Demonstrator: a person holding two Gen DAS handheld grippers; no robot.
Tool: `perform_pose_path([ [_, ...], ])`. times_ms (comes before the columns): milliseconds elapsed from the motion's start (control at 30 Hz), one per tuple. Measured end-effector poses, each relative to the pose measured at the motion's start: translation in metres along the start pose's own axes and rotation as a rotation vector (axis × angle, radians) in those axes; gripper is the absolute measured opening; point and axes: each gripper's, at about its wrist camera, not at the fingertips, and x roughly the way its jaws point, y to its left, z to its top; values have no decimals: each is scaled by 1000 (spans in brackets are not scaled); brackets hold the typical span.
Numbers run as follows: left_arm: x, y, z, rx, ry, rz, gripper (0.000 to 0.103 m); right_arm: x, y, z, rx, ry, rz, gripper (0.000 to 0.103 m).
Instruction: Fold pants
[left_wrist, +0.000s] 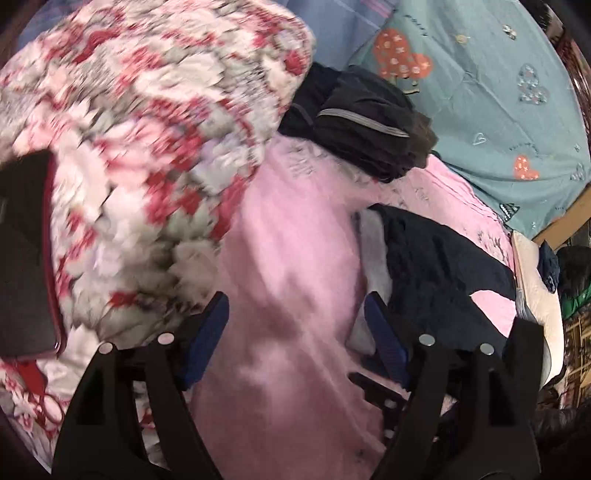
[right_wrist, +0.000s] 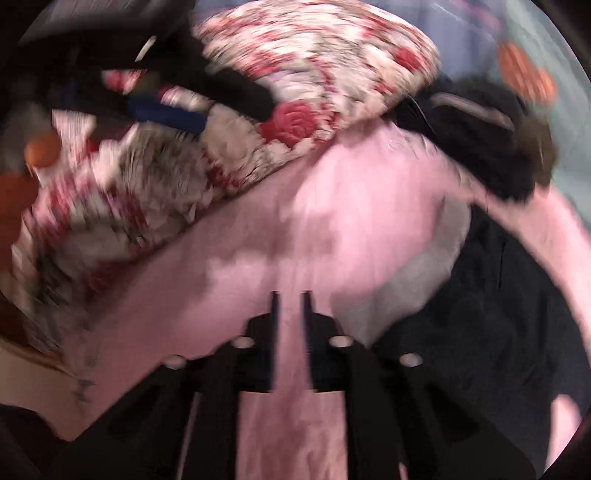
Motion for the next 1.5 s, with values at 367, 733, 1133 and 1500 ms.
perform_pose_path([
  [367,129,-109,55,245,110,-93,86,-64,-285,-13,17,97,-220,54],
  [733,231,-113,81,147,321,-135,86,-12,-412,-25,-56,190,-141,54],
  [1133,226,-145,87,313,266,-91,30,-35,-418,-28,-33,221,-69,4],
  [1500,113,-171,71,496,51,-134,29,-172,-323,-53,-115,60,-210,4],
])
